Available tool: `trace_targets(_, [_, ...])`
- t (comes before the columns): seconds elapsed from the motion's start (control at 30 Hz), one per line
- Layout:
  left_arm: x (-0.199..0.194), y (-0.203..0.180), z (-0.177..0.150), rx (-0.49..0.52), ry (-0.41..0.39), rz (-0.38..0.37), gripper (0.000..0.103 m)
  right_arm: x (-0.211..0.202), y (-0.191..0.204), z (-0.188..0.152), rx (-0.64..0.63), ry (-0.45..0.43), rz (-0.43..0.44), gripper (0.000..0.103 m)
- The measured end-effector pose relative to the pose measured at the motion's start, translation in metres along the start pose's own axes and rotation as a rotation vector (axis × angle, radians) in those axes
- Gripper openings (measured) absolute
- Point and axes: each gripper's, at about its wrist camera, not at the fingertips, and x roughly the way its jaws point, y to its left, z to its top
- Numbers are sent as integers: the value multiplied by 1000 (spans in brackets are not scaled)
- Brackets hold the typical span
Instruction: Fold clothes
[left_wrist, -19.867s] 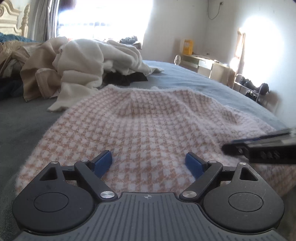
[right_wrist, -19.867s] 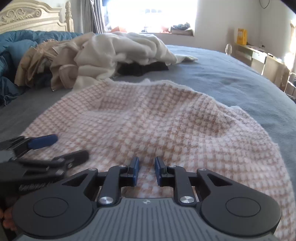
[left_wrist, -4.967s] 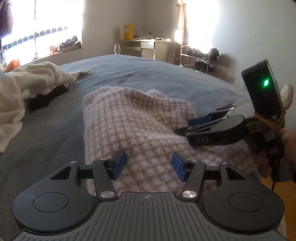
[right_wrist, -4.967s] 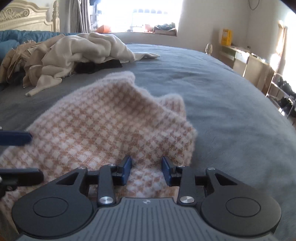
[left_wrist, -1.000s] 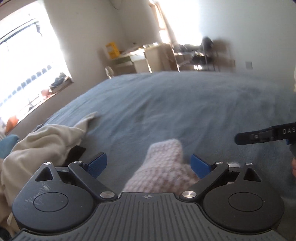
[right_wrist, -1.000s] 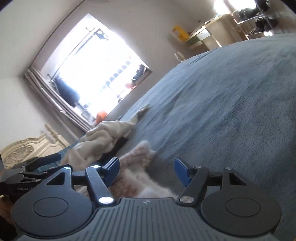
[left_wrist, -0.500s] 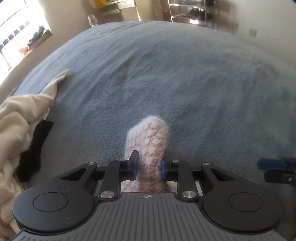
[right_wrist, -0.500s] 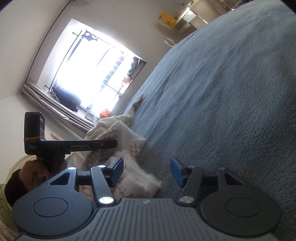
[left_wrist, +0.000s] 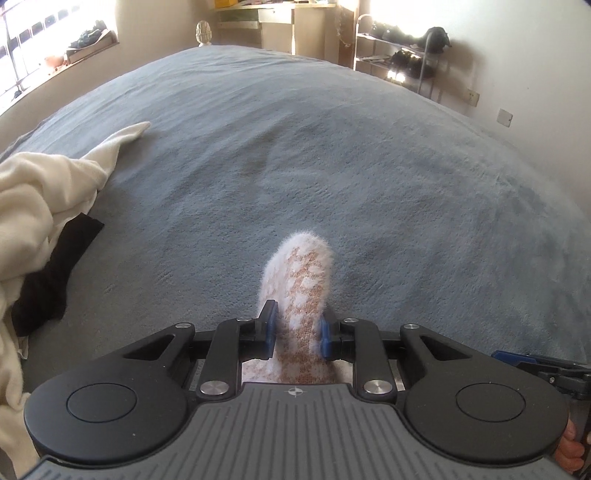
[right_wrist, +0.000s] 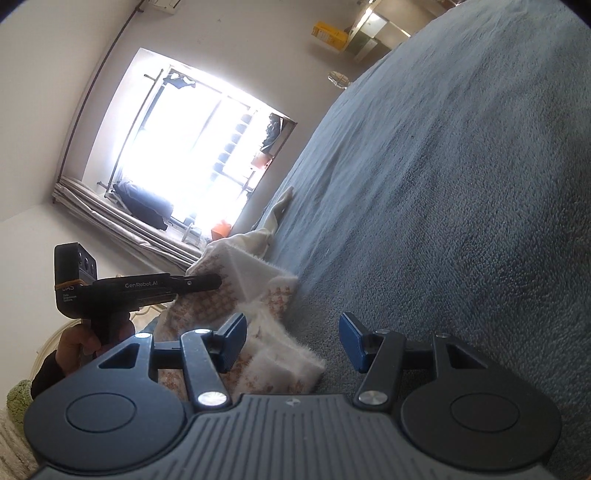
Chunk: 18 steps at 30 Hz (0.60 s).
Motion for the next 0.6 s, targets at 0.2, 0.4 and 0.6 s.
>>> trace_targets(0.2, [-1,1,-1,-1,-2,-10,22,-3,-2,0,9,2,14,59])
trace_targets(0.4, [-9,-7,-12,34,57,-30,57,-1,-3,1,11,8,10,59])
trace_targets(0.6, [-70,-18,-58,50,-31,-7,60,0,-4,1,11,3,13,60])
